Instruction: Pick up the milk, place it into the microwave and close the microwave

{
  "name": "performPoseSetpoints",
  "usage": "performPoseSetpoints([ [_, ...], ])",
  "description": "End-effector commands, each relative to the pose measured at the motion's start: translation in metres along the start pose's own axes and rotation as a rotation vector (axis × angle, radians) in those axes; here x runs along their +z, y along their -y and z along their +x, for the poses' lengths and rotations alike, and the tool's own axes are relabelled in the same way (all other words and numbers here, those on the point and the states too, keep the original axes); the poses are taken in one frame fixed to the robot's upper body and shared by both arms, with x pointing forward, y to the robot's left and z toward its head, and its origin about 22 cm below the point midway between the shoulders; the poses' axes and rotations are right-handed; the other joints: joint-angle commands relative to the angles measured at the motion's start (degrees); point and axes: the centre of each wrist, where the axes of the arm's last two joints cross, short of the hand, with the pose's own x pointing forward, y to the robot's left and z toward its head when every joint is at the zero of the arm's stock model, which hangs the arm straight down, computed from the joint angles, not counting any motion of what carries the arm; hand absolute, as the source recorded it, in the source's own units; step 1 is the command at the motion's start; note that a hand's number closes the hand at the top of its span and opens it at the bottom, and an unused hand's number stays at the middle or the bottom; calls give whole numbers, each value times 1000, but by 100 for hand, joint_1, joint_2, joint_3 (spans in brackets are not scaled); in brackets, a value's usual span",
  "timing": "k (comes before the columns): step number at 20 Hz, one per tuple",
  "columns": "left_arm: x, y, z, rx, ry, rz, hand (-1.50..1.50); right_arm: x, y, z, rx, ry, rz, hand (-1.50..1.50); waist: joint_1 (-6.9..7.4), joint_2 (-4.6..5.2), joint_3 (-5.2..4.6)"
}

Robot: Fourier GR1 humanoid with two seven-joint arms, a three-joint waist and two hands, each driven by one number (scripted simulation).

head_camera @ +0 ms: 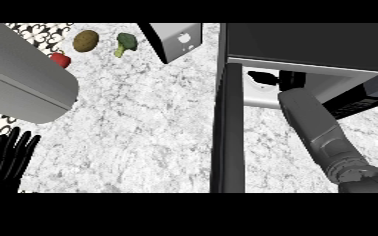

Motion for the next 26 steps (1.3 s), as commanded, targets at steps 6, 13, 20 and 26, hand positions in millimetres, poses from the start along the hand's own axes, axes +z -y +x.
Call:
performPoseSetpoints([
  [6, 13, -10, -4, 3, -8, 22, -150, 12, -6, -4, -34, 7, 32, -150, -140, -73, -7],
  [13, 29, -1, 6, 5, -2, 16, -150, 7, 9, -19, -85, -3, 37, -150, -220, -134, -5],
  [20, 23, 3, 7, -22, -11, 44, -150, 45, -12, -23, -246, 11, 90, -150, -389, -175, -10],
  [26, 33, 15, 16, -32, 4, 33, -150, 53, -15, -25, -378, -4, 159, -150, -519, -247, -20],
])
